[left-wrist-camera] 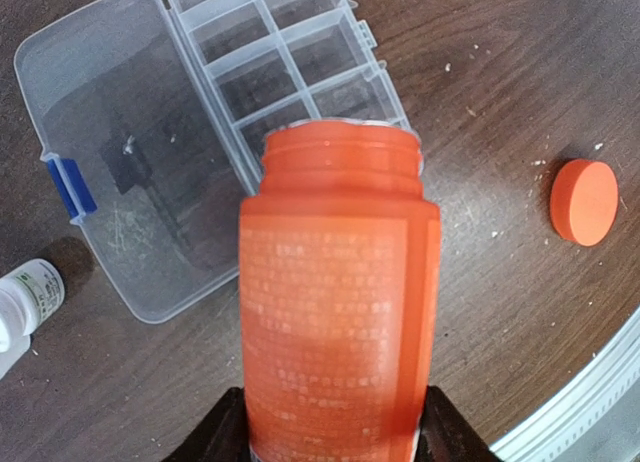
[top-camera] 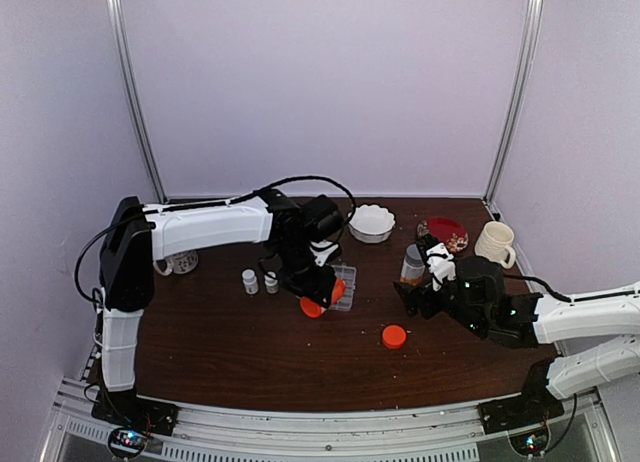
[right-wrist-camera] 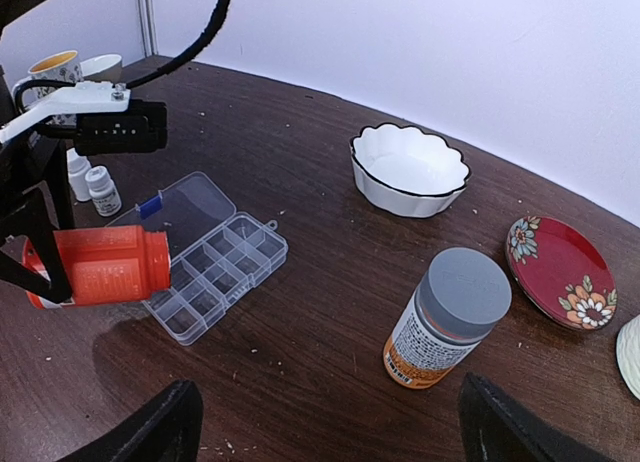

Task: Sort the pills into containers
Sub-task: Pour the pill into the compartment of the pill container.

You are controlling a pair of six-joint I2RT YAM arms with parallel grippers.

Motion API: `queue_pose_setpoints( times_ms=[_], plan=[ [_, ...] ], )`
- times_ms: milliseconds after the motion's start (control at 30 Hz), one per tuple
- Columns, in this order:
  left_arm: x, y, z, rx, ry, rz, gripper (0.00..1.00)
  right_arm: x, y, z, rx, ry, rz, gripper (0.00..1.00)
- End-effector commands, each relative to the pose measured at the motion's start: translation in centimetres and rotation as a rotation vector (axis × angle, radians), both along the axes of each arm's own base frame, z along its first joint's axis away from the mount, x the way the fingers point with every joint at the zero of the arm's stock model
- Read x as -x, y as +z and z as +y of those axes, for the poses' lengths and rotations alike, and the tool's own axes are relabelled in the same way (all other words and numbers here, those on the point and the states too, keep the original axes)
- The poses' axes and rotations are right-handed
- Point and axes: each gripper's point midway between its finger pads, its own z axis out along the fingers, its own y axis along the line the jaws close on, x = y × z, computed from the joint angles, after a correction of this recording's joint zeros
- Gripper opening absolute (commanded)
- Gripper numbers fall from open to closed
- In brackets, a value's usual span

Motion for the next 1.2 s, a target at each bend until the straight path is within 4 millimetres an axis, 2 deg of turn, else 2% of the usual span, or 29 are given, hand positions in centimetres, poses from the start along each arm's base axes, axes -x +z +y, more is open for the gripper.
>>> queue_pose_setpoints(
  times_ms=[0, 33, 167, 233, 300, 333, 467, 533, 633, 667, 700, 833, 900, 967, 1067, 1167],
  plan=[
    [-0.2, 0.4, -1.1, 0.038, -0.016, -0.015, 0.0, -0.5, 0.8, -0.3, 0.003, -0.024, -0.024, 0.92],
    [0.1, 0.2, -0.1, -0.009, -0.002, 0.016, 0.0, -0.5, 0.8, -0.3, 0.006, -0.023, -0.023, 0.92],
    [0.7, 3.2, -0.7, 0.011, -0.037, -0.054, 0.0, -0.5, 0.7, -0.3, 0.007, -0.024, -0.021, 0.92],
    [0.0, 2.2, 0.0, -0.002, -0.023, -0.082, 0.0, -0.5, 0.9, -0.2, 0.004, -0.022, -0.026, 0.92],
    [-0.2, 0.3, 1.1, -0.05, 0.005, -0.023, 0.0, -0.6, 0.8, -0.1, 0.006, -0.02, -0.024, 0.92],
    [0.1, -0.1, 1.2, -0.056, 0.008, 0.011, 0.0, -0.6, 0.8, 0.0, 0.007, -0.018, -0.021, 0.92],
    [0.6, 0.7, -0.1, -0.013, -0.017, -0.017, 0.0, -0.5, 0.7, -0.1, 0.006, -0.017, -0.018, 0.92],
    [0.5, 0.7, 0.8, -0.062, -0.001, -0.014, 0.0, -0.5, 0.8, -0.1, 0.004, -0.017, -0.023, 0.92],
    [0.2, 3.5, 1.0, -0.093, -0.018, -0.098, 0.0, -0.5, 0.7, -0.2, 0.009, -0.021, -0.018, 0.92],
    [-0.1, 3.9, 0.9, -0.079, -0.016, -0.122, 0.0, -0.5, 0.7, -0.1, 0.007, -0.018, -0.018, 0.92],
    [-0.3, 3.7, 0.7, -0.057, -0.019, -0.132, 0.0, -0.5, 0.8, -0.1, 0.006, -0.017, -0.02, 0.92],
    [-0.1, -0.2, 1.0, -0.063, -0.014, 0.001, 0.0, -0.6, 0.7, -0.1, 0.013, -0.018, -0.019, 0.92],
    [0.3, -0.1, 0.5, -0.068, -0.027, 0.009, 0.0, -0.5, 0.6, -0.2, 0.013, -0.021, -0.017, 0.92],
    [0.4, 0.8, -0.5, -0.018, -0.038, -0.018, 0.0, -0.5, 0.8, -0.3, 0.006, -0.022, -0.023, 0.92],
    [0.3, 0.4, -0.8, 0.004, -0.036, -0.001, 0.0, -0.5, 0.9, -0.3, 0.007, -0.022, -0.026, 0.92],
    [0.9, 1.7, -1.5, 0.044, -0.052, -0.001, 0.0, -0.5, 0.7, -0.2, 0.013, -0.022, -0.02, 0.92]
  ],
)
